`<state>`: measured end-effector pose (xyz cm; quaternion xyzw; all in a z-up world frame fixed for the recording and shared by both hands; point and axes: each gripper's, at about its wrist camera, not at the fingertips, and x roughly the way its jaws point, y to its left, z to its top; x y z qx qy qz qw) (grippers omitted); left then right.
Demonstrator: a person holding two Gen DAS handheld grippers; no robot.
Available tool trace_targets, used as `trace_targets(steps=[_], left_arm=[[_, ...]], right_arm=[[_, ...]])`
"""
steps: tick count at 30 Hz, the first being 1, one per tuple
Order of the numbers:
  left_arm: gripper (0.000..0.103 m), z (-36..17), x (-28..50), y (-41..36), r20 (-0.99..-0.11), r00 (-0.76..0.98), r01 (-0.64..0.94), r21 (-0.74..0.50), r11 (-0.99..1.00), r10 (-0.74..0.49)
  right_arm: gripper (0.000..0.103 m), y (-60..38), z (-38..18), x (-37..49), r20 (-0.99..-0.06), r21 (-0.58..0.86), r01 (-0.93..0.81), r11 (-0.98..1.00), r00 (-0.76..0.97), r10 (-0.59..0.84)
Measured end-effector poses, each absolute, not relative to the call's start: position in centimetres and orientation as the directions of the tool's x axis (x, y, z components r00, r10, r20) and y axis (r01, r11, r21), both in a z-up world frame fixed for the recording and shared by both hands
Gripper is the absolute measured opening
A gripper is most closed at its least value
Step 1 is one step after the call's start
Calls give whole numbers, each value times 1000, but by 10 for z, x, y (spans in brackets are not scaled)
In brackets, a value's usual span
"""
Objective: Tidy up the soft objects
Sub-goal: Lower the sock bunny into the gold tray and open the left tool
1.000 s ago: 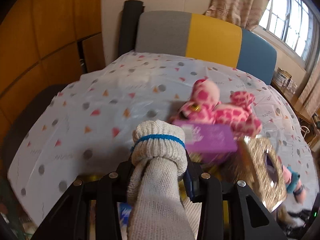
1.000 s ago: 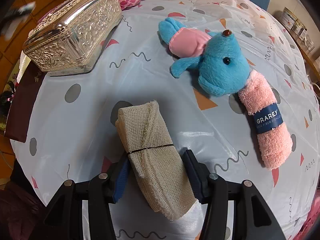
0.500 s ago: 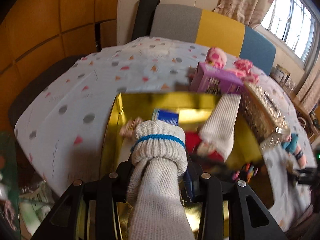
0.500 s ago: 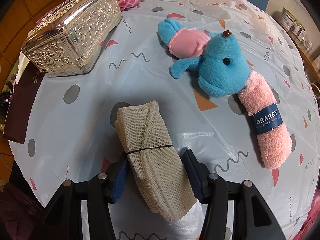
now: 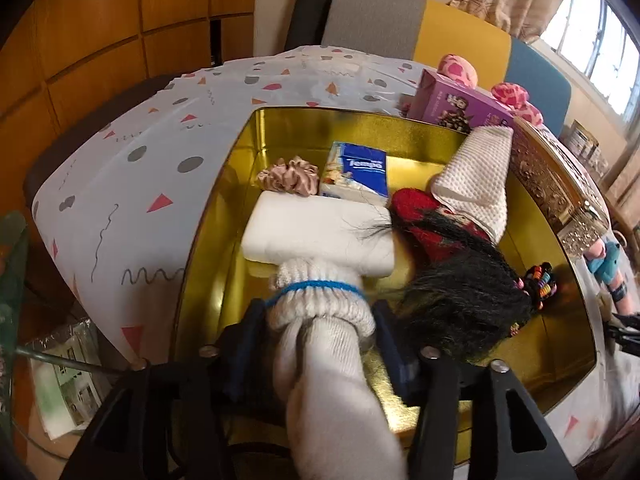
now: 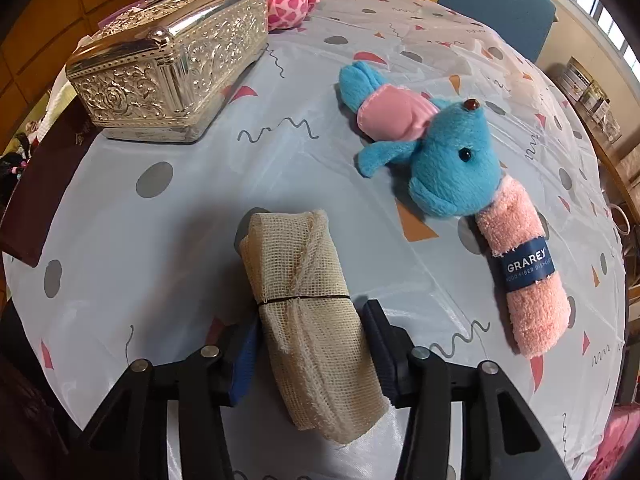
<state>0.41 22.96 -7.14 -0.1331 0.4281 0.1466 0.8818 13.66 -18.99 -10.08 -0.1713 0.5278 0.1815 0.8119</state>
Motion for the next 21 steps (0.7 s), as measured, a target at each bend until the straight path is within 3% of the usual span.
trace_targets(steps=[10, 13, 21], left_arm=[[70, -66, 3, 235, -777, 590, -423, -63, 904, 222], [82, -59, 1, 231, -767, 586, -442, -30, 897, 263], [88, -30, -9, 227, -717, 640, -439, -45, 897, 277]], right_arm=[[48, -188, -102, 138, -919, -82, -468, 880, 378, 115], [48, -188, -102, 139, -918, -82, -465, 881, 379, 114], [48, -188, -103, 139, -920, -78, -421, 904, 380, 98]])
